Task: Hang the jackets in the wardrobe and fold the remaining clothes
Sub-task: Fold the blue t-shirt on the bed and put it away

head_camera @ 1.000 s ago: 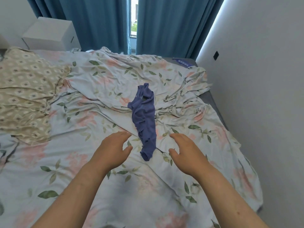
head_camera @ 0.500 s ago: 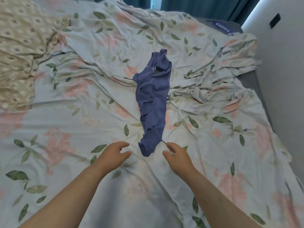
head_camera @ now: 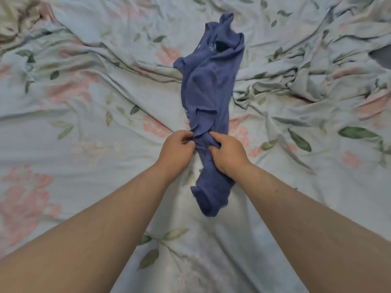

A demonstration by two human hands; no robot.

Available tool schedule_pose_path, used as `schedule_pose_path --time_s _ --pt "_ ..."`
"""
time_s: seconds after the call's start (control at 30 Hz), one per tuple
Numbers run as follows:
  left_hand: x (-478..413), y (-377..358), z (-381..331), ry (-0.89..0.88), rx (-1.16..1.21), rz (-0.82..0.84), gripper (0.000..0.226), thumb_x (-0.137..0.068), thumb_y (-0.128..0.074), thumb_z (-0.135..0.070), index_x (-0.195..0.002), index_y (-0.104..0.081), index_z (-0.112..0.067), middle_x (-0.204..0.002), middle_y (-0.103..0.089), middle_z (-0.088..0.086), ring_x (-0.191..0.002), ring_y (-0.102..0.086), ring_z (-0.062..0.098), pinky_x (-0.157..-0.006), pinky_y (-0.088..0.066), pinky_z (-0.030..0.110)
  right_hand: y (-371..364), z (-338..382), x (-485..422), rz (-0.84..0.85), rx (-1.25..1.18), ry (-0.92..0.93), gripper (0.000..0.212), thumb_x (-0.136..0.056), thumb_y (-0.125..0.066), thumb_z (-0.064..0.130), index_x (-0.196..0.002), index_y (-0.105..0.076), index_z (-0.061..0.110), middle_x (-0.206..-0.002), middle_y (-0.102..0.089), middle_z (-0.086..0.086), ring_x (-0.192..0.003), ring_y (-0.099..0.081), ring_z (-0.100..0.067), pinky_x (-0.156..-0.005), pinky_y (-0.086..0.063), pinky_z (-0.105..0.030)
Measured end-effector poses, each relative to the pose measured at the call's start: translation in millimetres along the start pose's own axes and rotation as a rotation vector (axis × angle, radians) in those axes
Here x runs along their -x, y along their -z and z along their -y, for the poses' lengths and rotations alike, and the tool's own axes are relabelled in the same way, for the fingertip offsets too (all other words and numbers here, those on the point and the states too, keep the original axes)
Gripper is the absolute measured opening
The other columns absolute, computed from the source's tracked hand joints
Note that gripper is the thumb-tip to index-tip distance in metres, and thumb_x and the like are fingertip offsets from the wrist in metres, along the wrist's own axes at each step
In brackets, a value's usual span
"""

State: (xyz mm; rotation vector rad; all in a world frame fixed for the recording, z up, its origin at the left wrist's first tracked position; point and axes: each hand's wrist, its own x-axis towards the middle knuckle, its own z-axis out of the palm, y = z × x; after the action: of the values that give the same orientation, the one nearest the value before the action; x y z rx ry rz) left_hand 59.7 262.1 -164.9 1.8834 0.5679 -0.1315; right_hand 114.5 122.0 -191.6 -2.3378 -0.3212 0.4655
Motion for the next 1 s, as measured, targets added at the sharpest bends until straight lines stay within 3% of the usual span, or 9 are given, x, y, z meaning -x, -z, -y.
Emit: schedule_pose_path --time_s 0.1,0.27,0.37,0.5,0.6,0.7,0.77,0.87,1.0 --pt "-3 -2 -1 -0.011 0.054 -0.094 0.025 -0.093 -0.055 -0.012 -0.118 -0.059 -0.011 -0.113 -0.065 0.005 -0.103 -0.063 0.023 -0.096 -0.050 0.046 18 -14 24 0.137 -0.097 -0.083 0.022 -0.088 -0.053 0.001 -0.093 -0.074 0.002 -0.086 -0.073 -0.011 -0.082 -0.066 -0.025 -0.078 -0.051 -0.035" --pt "12 -10 1 -0.023 0.058 -0.178 0.055 -0.088 -0.068 -0.031 -0.137 -0.048 -0.018 -0.102 -0.053 -0.022 -0.094 -0.061 0.008 -0.096 -0.050 0.036 63 -39 105 0.619 0.061 -0.232 0.019 -0.074 -0.059 0.015 -0.068 -0.076 0.020 -0.058 -0.065 0.014 -0.056 -0.056 0.001 -0.054 -0.046 -0.016" --pt "23 -21 7 -0.062 -0.012 -0.140 0.051 -0.081 -0.071 -0.028 -0.128 -0.053 -0.019 -0.107 -0.061 -0.014 -0.102 -0.063 0.016 -0.094 -0.052 0.035 85 -52 142 0.919 0.330 -0.352 0.012 -0.062 -0.057 0.029 -0.055 -0.061 0.020 -0.052 -0.054 0.010 -0.058 -0.051 -0.009 -0.057 -0.044 -0.021" --pt "31 -31 15 -0.074 -0.070 -0.116 0.055 -0.078 -0.073 -0.019 -0.130 -0.054 -0.015 -0.123 -0.063 0.000 -0.116 -0.060 0.020 -0.099 -0.049 0.033 95 -54 169 1.194 0.625 -0.521 0.006 -0.072 -0.064 0.026 -0.073 -0.065 0.019 -0.070 -0.064 0.005 -0.066 -0.058 -0.014 -0.063 -0.048 -0.025" --pt "32 -36 14 -0.038 -0.107 -0.122 0.060 -0.078 -0.073 -0.013 -0.134 -0.052 -0.013 -0.127 -0.058 0.000 -0.117 -0.057 0.021 -0.098 -0.046 0.032 114 -45 160 1.046 0.478 -0.591 0.007 -0.074 -0.060 0.021 -0.069 -0.059 0.017 -0.055 -0.055 0.003 -0.054 -0.049 -0.016 -0.052 -0.042 -0.022" --pt "35 -39 10 -0.004 -0.086 -0.019 0.035 -0.078 -0.060 0.002 -0.111 -0.064 -0.009 -0.094 -0.067 0.001 -0.079 -0.062 0.013 -0.067 -0.049 0.021 107 -32 124 0.452 0.339 -0.261 0.023 -0.084 -0.060 0.027 -0.067 -0.054 0.012 -0.061 -0.049 -0.001 -0.061 -0.047 -0.021 -0.058 -0.038 -0.032" --pt "41 -40 12 0.013 -0.056 0.017 0.004 -0.083 -0.059 0.001 -0.084 -0.063 0.001 -0.067 -0.059 -0.001 -0.054 -0.048 0.008 -0.049 -0.039 0.020 79 -16 101 0.069 0.056 -0.142 0.020 -0.090 -0.063 0.031 -0.094 -0.065 0.012 -0.076 -0.059 0.005 -0.074 -0.057 -0.014 -0.068 -0.041 -0.030" --pt "52 -25 25 0.067 -0.084 -0.025 0.033 -0.089 -0.064 -0.016 -0.059 -0.052 -0.012 -0.048 -0.046 -0.011 -0.046 -0.040 0.007 -0.046 -0.033 0.025 38 -4 77 0.004 -0.114 -0.180 0.050 -0.089 -0.068 0.026 -0.136 -0.053 0.018 -0.098 -0.057 0.008 -0.095 -0.055 -0.010 -0.089 -0.044 -0.024" --pt "71 24 51 0.149 -0.237 -0.192 0.015 -0.058 -0.045 -0.020 -0.060 -0.051 -0.007 -0.053 -0.051 0.003 -0.054 -0.044 0.023 -0.051 -0.030 0.032 31 -31 79 -0.058 -0.126 -0.287 0.019 -0.084 -0.062 0.008 -0.073 -0.070 0.020 -0.070 -0.064 0.004 -0.075 -0.062 -0.019 -0.070 -0.048 -0.026"
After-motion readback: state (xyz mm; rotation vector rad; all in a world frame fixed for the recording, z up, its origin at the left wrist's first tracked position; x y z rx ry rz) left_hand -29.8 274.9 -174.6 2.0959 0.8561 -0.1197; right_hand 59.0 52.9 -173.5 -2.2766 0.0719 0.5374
